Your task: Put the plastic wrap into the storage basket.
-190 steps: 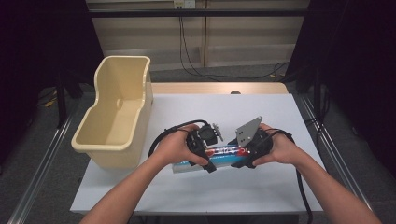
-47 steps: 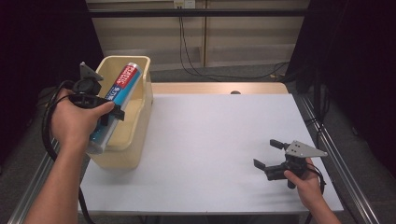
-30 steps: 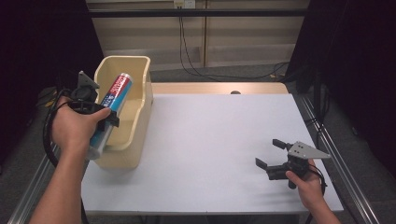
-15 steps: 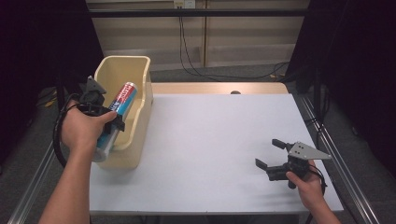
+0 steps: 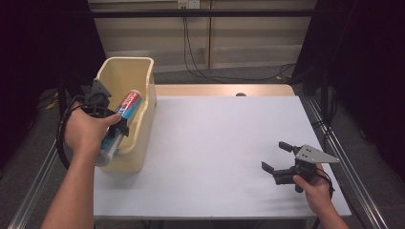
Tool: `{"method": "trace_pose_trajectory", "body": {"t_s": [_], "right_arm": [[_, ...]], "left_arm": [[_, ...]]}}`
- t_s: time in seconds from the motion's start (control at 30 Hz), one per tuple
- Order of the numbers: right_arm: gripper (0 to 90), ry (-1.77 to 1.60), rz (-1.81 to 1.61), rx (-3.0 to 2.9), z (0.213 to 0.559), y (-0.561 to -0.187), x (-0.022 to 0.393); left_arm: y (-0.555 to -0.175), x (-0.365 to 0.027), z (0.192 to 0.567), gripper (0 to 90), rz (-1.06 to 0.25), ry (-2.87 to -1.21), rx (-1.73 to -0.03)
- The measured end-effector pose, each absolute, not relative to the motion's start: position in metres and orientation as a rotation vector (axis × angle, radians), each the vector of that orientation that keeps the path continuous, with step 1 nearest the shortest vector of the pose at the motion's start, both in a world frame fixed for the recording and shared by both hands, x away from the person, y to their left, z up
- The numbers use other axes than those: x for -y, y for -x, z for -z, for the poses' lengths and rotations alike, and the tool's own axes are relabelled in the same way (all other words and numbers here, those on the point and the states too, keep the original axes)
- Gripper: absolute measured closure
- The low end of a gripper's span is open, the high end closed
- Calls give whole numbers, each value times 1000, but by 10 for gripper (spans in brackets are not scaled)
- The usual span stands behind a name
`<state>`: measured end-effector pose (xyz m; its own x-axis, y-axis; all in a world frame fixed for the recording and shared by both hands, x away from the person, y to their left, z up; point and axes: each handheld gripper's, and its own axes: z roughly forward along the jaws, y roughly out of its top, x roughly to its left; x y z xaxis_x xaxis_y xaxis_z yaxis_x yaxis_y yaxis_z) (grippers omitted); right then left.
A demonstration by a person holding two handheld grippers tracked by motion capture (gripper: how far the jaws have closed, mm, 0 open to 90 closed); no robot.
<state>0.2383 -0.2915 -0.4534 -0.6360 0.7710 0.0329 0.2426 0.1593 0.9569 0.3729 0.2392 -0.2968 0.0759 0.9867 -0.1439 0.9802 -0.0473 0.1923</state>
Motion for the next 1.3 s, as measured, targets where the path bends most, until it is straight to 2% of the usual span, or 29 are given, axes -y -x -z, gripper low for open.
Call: {"method": "trace_pose_trajectory", "body": {"t_s": [0.33, 0.4, 0.73, 0.97, 1.3], "right_arm": [[4, -968, -1480, -1961, 453, -239, 294], [4, -968, -1477, -1960, 453, -239, 294], [4, -962, -1478, -1970, 454, -238, 293], [4, -963, -1482, -1971, 454, -238, 292], [4, -968, -1481, -1963, 453, -237, 294]], "left_arm": [[-377, -234, 278, 306, -7, -2042, -1884], [-378, -228, 273, 281, -26, -2065, -1865], [-380, -201, 263, 280, -31, -2115, -1776], [-380, -185, 258, 243, -46, -2140, -1711], [-382, -159, 266, 216, -22, -2171, -1632]]}}
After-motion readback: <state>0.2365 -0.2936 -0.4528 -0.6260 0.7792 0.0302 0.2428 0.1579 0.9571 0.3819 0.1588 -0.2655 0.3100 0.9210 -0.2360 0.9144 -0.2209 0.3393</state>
